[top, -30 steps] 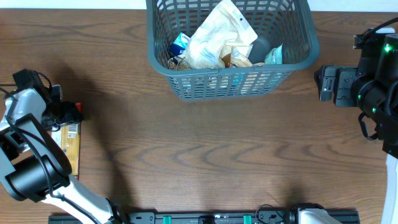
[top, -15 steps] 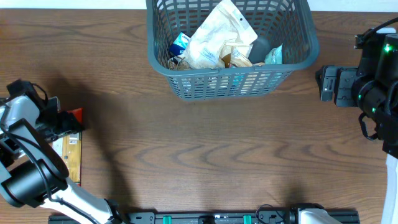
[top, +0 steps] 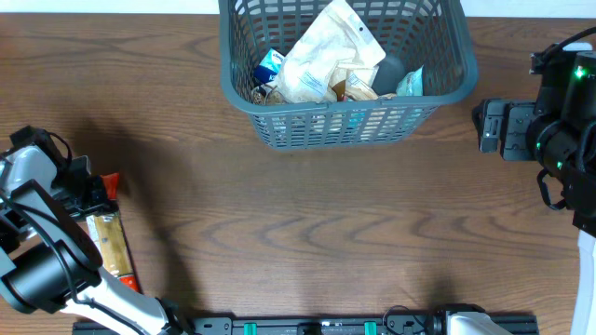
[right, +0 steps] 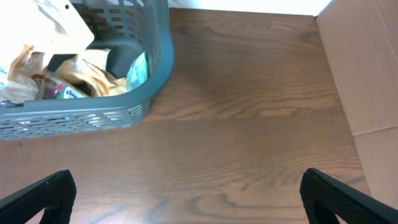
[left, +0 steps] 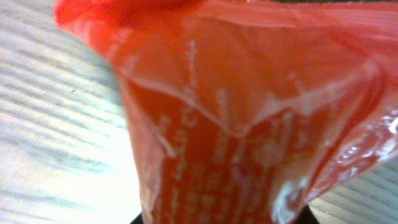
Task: Pack container
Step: 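Grasp the red snack bar pack with the left gripper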
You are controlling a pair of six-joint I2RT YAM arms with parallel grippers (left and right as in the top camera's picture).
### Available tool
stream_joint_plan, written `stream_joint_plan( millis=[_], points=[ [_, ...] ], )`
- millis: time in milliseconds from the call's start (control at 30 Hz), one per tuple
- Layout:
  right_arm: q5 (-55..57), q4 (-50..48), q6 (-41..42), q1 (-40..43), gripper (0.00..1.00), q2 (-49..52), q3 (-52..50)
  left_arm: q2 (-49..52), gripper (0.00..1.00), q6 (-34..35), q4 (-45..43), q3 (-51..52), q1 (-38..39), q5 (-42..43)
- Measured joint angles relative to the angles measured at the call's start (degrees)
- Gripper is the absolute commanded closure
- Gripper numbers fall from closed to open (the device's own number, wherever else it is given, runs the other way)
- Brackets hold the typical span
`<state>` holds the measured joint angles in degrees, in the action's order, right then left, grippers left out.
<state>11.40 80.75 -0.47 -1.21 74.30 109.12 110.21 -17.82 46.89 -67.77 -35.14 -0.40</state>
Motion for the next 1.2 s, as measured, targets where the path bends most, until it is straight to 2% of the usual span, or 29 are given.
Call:
stream_joint_plan(
  millis=[367,833,1200],
  points=[
    [0.0,-0.1,0.0,0.0,0.01,0.0,0.0,-0.8,0.94,-0.5,-4.0,0.9,0.1,-2.3],
    [-1.0,-1.3,0.0,0.0,0.01,0.0,0.0,0.3,0.94,-0.7,-24.2,0.7,0.3,-2.4],
    [-2.0,-1.4,1.1,0.0,0.01,0.1,0.0,1.7,0.94,-1.7,-33.7,0.6,4.8,-2.4]
  ],
)
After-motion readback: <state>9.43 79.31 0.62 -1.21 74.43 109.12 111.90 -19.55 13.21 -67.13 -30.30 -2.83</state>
